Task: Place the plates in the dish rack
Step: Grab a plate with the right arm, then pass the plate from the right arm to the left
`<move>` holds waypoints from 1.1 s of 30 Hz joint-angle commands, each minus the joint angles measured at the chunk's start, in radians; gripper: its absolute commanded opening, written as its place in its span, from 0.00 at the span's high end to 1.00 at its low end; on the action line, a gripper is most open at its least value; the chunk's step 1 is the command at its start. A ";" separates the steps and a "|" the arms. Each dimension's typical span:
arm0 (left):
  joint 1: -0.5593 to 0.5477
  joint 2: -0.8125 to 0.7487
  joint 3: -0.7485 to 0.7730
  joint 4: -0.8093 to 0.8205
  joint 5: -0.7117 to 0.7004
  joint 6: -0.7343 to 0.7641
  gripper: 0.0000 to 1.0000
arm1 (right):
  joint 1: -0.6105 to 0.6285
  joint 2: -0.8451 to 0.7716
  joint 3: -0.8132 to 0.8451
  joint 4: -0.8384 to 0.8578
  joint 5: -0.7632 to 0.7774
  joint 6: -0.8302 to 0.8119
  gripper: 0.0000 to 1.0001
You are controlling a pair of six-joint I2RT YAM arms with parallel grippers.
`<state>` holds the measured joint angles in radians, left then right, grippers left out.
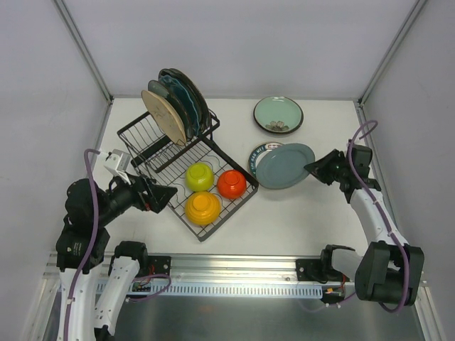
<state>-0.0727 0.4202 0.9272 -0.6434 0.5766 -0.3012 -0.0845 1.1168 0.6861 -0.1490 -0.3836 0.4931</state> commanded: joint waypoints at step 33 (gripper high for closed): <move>-0.495 0.301 0.108 0.284 -0.418 -0.075 0.07 | -0.027 -0.094 0.253 -0.086 -0.173 0.048 0.99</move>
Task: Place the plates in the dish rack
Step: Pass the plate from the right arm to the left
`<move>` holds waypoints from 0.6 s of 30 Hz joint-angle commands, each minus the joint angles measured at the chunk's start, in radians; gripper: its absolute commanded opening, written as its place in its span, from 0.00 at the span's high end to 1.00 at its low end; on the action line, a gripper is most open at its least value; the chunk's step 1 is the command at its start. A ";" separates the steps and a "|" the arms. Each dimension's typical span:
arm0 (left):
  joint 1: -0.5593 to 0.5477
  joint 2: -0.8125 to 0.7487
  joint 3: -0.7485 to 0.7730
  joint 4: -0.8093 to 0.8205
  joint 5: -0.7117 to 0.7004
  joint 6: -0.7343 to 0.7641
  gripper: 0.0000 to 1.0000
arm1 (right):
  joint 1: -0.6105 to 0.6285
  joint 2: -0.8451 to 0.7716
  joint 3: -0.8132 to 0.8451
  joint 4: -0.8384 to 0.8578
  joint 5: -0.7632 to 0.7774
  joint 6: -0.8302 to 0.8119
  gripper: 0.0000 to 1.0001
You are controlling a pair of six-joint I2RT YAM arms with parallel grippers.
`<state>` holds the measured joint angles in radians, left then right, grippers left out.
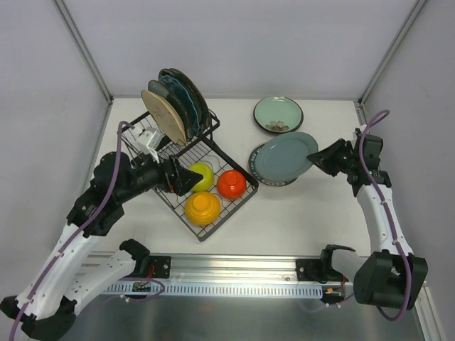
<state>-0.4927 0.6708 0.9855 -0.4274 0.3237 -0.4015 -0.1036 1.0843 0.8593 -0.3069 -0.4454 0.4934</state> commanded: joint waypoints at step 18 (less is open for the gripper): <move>-0.779 0.418 0.065 0.338 -0.778 0.576 0.01 | 0.027 -0.199 0.061 -0.098 -0.266 0.040 0.99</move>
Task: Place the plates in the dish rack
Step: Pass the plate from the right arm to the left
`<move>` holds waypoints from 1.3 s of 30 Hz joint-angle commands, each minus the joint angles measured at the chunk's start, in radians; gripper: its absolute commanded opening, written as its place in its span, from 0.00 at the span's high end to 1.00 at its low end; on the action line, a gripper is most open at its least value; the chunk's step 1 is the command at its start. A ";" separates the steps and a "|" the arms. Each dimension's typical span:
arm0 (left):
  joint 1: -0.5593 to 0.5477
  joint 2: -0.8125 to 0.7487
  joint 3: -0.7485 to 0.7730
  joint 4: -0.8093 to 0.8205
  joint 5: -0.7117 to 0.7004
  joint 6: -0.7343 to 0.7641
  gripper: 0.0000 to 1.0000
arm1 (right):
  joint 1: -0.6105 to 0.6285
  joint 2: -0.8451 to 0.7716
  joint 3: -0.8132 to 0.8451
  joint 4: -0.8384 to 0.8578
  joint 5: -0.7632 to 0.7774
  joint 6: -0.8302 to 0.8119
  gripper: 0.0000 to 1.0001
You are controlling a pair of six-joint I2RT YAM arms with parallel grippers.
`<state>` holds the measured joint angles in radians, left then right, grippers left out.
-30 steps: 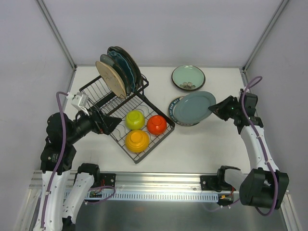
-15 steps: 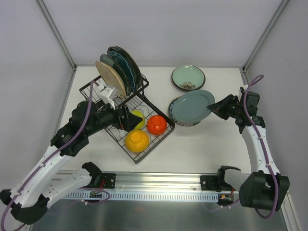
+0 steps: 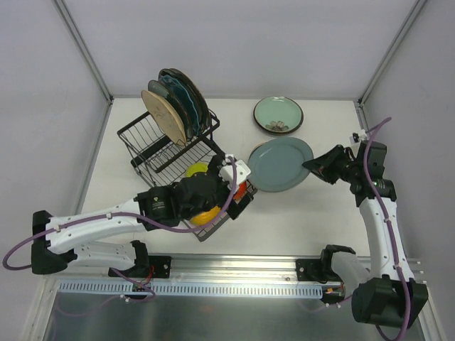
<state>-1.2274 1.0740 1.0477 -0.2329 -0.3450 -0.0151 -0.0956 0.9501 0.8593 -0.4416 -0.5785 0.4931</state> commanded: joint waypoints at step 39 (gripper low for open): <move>-0.342 0.293 -0.153 0.504 -0.400 0.696 0.37 | 0.143 -0.260 0.101 -0.131 -0.175 0.061 0.99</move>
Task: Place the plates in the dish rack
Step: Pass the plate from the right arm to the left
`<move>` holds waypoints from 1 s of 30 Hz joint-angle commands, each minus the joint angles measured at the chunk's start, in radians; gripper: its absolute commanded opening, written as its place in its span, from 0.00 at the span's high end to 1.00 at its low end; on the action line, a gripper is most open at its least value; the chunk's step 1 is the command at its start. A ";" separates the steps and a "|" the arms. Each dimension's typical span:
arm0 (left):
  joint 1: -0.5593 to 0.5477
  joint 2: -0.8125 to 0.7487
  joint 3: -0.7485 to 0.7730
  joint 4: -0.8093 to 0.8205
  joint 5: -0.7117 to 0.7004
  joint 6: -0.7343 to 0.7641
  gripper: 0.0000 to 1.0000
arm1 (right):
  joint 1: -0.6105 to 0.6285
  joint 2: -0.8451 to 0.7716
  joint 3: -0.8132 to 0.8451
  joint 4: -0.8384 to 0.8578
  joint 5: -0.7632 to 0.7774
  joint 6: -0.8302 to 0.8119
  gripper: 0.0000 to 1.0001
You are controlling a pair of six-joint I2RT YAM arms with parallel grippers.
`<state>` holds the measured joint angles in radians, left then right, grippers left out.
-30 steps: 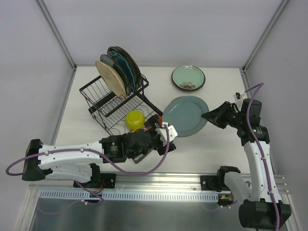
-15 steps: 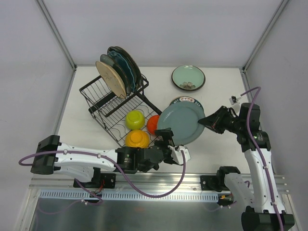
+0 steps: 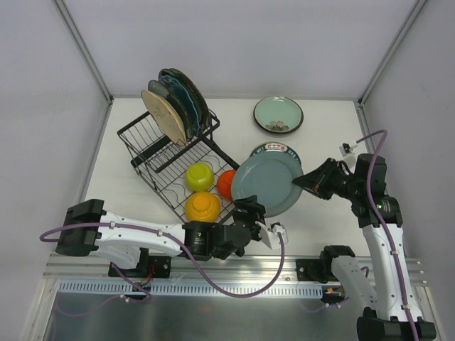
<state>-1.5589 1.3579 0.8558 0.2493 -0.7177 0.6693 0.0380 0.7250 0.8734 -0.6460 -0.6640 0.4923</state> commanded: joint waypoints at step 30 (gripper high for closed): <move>-0.044 -0.149 0.022 -0.045 -0.060 -0.143 1.00 | 0.016 0.008 0.114 0.005 -0.029 0.002 0.29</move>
<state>-1.5917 1.2926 0.8536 0.1223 -0.7326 0.5617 0.0467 0.7231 0.9421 -0.6579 -0.6746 0.5102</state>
